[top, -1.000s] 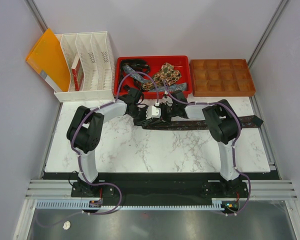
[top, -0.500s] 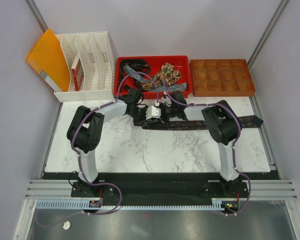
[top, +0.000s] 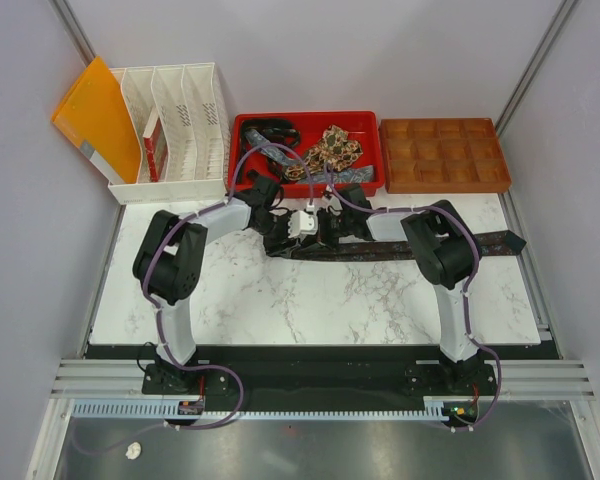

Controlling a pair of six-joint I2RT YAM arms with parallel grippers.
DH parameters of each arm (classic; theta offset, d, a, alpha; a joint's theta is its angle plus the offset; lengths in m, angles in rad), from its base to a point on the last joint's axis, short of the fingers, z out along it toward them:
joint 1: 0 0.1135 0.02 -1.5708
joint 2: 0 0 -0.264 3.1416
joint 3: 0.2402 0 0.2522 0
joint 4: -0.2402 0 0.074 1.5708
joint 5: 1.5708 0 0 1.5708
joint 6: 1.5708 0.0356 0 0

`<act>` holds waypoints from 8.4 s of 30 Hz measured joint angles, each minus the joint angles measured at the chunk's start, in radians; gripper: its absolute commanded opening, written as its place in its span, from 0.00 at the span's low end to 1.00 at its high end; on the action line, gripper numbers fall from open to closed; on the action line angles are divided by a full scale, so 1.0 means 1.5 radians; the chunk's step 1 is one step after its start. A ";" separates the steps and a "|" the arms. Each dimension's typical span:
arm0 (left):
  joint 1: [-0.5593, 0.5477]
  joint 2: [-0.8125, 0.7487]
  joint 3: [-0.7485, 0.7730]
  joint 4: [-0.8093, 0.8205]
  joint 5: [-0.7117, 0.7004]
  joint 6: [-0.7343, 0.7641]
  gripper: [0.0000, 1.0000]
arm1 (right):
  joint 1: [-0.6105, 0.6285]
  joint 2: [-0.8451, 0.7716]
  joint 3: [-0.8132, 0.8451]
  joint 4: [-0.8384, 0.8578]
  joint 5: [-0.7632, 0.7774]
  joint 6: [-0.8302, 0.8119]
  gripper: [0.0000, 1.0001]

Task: Roll the ties
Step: Roll the tie at the center of the board.

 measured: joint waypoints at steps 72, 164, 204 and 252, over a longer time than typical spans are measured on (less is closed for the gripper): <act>-0.023 -0.011 0.033 -0.082 -0.025 -0.034 0.32 | -0.005 0.064 -0.018 0.156 -0.098 0.092 0.06; -0.068 -0.007 -0.010 -0.008 -0.006 -0.024 0.26 | -0.090 -0.022 -0.050 -0.052 -0.134 -0.049 0.45; -0.023 -0.032 -0.042 -0.015 0.004 -0.054 0.39 | -0.054 -0.003 0.012 -0.136 -0.077 -0.205 0.00; -0.129 0.057 0.109 -0.065 -0.112 -0.148 0.35 | -0.098 -0.037 -0.019 -0.111 -0.076 -0.097 0.44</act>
